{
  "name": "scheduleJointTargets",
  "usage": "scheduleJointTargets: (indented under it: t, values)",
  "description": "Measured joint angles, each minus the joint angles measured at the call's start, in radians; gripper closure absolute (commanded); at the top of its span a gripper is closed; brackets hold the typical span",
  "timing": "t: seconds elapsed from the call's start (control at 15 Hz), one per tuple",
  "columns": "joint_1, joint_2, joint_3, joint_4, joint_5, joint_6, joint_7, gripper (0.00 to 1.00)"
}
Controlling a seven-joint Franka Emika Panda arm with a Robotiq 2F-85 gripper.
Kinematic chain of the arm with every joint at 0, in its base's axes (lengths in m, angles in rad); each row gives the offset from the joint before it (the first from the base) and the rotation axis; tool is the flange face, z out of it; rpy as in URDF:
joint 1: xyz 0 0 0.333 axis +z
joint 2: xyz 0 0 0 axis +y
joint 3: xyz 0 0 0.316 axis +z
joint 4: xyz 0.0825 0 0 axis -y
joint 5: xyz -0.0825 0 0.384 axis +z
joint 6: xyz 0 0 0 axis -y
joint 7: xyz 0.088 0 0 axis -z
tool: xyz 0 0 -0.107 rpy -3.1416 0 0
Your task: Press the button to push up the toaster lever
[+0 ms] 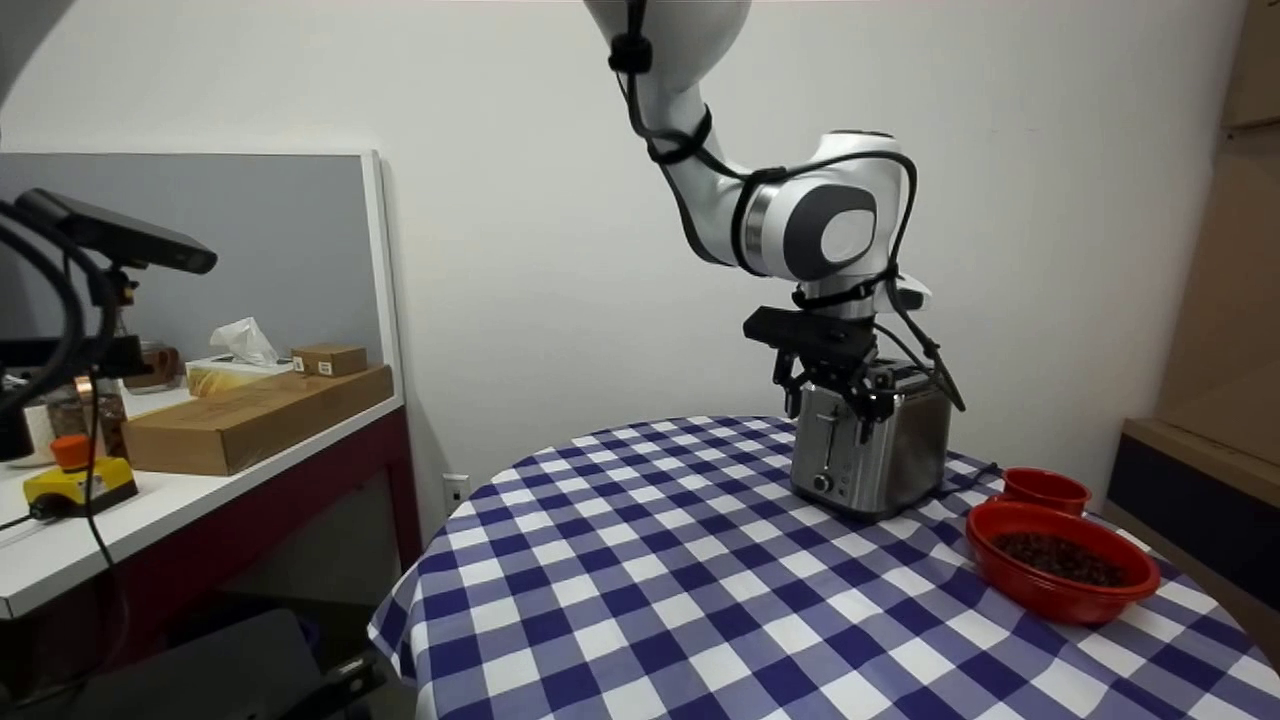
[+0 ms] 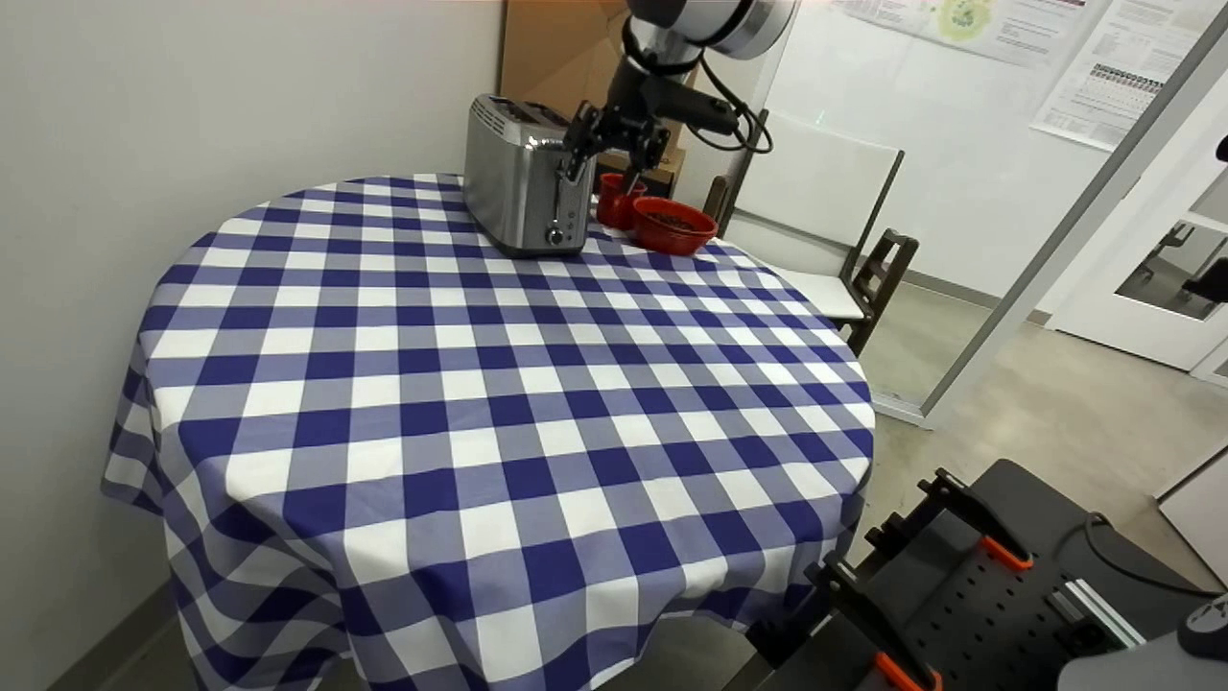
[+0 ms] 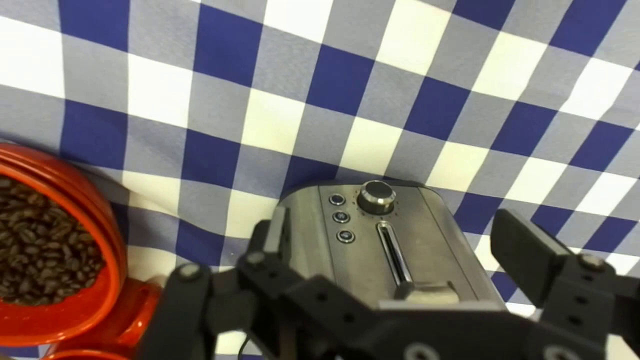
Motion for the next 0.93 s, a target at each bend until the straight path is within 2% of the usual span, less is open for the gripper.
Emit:
scheduleJointTargets:
  t: [0.47, 0.73, 0.93]
  values:
    - [-0.004, -0.356, 0.009, -0.313, 0.109, -0.057, -0.062, 0.0]
    - [-0.006, -0.579, -0.011, -0.471, 0.177, -0.241, -0.154, 0.0]
    - [0.001, -0.729, -0.054, -0.55, 0.179, -0.355, -0.188, 0.0]
